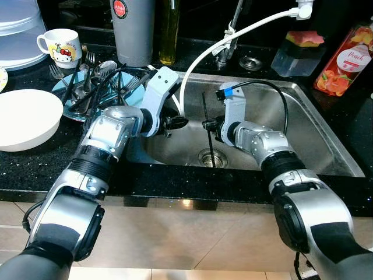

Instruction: Kitchen organization

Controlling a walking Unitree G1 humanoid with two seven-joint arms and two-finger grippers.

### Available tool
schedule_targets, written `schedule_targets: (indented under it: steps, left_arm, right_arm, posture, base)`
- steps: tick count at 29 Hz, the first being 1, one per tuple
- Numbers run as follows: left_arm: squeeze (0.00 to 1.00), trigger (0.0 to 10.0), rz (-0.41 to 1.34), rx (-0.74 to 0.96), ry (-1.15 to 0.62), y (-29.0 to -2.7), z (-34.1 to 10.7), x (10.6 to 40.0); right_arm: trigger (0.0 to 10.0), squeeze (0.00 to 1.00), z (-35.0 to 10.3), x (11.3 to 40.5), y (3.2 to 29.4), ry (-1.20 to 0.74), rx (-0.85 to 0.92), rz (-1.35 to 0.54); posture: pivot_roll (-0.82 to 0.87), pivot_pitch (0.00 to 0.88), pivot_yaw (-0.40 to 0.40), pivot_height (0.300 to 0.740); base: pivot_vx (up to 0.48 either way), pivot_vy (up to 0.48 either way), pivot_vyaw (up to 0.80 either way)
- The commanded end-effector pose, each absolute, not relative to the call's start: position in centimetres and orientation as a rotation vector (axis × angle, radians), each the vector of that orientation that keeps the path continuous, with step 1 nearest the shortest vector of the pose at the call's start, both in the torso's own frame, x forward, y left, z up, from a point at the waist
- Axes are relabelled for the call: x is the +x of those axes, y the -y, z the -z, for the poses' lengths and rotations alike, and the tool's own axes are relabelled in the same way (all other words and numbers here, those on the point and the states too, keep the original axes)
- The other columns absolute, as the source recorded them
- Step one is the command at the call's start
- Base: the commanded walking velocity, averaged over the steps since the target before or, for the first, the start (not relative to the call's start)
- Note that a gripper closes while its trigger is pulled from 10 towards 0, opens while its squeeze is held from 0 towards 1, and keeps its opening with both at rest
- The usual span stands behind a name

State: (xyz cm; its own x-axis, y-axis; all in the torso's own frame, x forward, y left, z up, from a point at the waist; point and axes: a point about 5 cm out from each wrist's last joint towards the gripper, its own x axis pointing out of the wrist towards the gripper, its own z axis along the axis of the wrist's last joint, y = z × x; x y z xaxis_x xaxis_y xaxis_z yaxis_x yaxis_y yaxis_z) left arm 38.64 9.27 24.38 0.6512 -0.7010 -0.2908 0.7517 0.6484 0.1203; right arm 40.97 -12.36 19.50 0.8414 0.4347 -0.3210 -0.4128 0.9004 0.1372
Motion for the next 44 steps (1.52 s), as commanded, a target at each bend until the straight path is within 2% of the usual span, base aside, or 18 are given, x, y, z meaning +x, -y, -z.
schedule_targets:
  steps: [1, 5, 7, 10, 11, 12, 13, 17, 23, 26, 29, 30, 31, 37, 39, 43, 44]
  left_arm:
    - [0.00, 10.0, 0.835, 0.256, -0.230, -9.1, -24.7, 38.7]
    - [0.00, 10.0, 0.830, 0.256, -0.227, -9.1, -24.7, 38.8]
    - [0.00, 10.0, 0.829, 0.257, -0.224, -9.1, -24.8, 38.8]
    - [0.00, 10.0, 0.829, 0.256, -0.222, -9.1, -24.8, 38.8]
    - [0.00, 10.0, 0.828, 0.256, -0.221, -9.1, -24.8, 38.8]
    - [0.00, 10.0, 0.827, 0.256, -0.219, -9.1, -24.8, 38.9]
    - [0.00, 10.0, 0.827, 0.256, -0.219, -9.1, -24.8, 38.9]
    - [0.00, 10.0, 0.827, 0.256, -0.216, -9.0, -24.9, 38.9]
    - [0.00, 10.0, 0.827, 0.255, -0.213, -9.0, -24.9, 38.9]
    - [0.00, 10.0, 0.822, 0.255, -0.208, -9.1, -24.9, 38.9]
    - [0.00, 10.0, 0.786, 0.246, -0.183, -9.3, -25.3, 39.2]
    - [0.00, 10.0, 0.786, 0.246, -0.183, -9.3, -25.3, 39.2]
    - [0.00, 10.0, 0.766, 0.241, -0.169, -9.4, -25.5, 39.4]
    - [0.00, 10.0, 0.669, 0.223, -0.086, -10.0, -26.7, 40.1]
    - [0.00, 10.0, 0.585, 0.241, -0.021, -10.5, -27.4, 40.5]
    - [0.00, 10.0, 0.443, 0.242, 0.012, -11.7, -28.1, 41.2]
    - [0.00, 10.0, 0.443, 0.242, 0.012, -11.7, -28.1, 41.2]
  right_arm:
    - [10.0, 0.13, -19.3, 41.0, 12.6, -0.361, 0.098, -0.421]
    - [10.0, 0.13, -18.9, 41.0, 12.5, -0.374, 0.122, -0.415]
    - [10.0, 0.27, -18.5, 40.9, 12.3, -0.389, 0.120, -0.433]
    - [10.0, 0.29, -18.3, 40.8, 12.1, -0.395, 0.120, -0.438]
    - [10.0, 0.48, -18.2, 40.8, 12.1, -0.398, 0.118, -0.440]
    - [10.0, 0.56, -18.1, 40.8, 12.0, -0.400, 0.114, -0.444]
    - [10.0, 0.56, -18.1, 40.8, 12.0, -0.400, 0.114, -0.444]
    - [10.0, 1.00, -18.1, 40.8, 11.9, -0.402, 0.115, -0.445]
    - [10.0, 1.00, -18.8, 41.0, 12.1, -0.369, 0.124, -0.440]
    - [10.0, 1.00, -20.4, 41.5, 12.4, -0.282, 0.160, -0.425]
    - [10.0, 1.00, -24.2, 42.1, 12.6, -0.088, 0.201, -0.415]
    - [10.0, 1.00, -24.2, 42.1, 12.6, -0.088, 0.201, -0.415]
    - [10.0, 0.00, -25.9, 42.1, 12.4, -0.006, 0.216, -0.426]
    - [10.0, 0.00, -30.3, 41.2, 12.1, 0.245, 0.217, -0.434]
    - [10.0, 0.00, -31.1, 40.8, 12.3, 0.316, 0.213, -0.387]
    - [10.0, 0.00, -31.4, 39.6, 13.0, 0.462, 0.153, -0.181]
    - [10.0, 0.00, -31.4, 39.6, 13.0, 0.462, 0.153, -0.181]
  posture:
    - [0.21, 0.087, -0.085, 0.740]
    - [0.21, 0.086, -0.084, 0.740]
    - [0.21, 0.086, -0.084, 0.740]
    - [0.21, 0.086, -0.084, 0.740]
    - [0.21, 0.086, -0.084, 0.740]
    - [0.21, 0.083, -0.085, 0.740]
    - [0.21, 0.083, -0.085, 0.740]
    - [0.21, 0.085, -0.085, 0.740]
    - [0.21, 0.085, -0.085, 0.740]
    - [0.21, 0.086, -0.085, 0.740]
    - [0.21, 0.086, -0.080, 0.740]
    - [0.21, 0.086, -0.080, 0.740]
    - [0.21, 0.086, -0.078, 0.740]
    - [0.21, 0.079, -0.080, 0.740]
    - [0.21, 0.079, -0.080, 0.740]
    - [0.21, 0.069, -0.079, 0.740]
    - [0.21, 0.069, -0.079, 0.740]
  base:
    - [0.000, 0.000, 0.00]
    - [0.000, 0.000, 0.00]
    - [0.000, 0.000, 0.00]
    - [0.000, 0.000, 0.00]
    - [0.000, 0.000, 0.00]
    - [0.000, 0.000, 0.00]
    - [0.000, 0.000, 0.00]
    - [0.000, 0.000, 0.00]
    - [0.000, 0.000, 0.00]
    - [0.000, 0.000, 0.00]
    - [0.000, 0.000, 0.00]
    - [0.000, 0.000, 0.00]
    - [0.000, 0.000, 0.00]
    - [0.000, 0.000, 0.00]
    - [0.000, 0.000, 0.00]
    - [0.000, 0.000, 0.00]
    - [0.000, 0.000, 0.00]
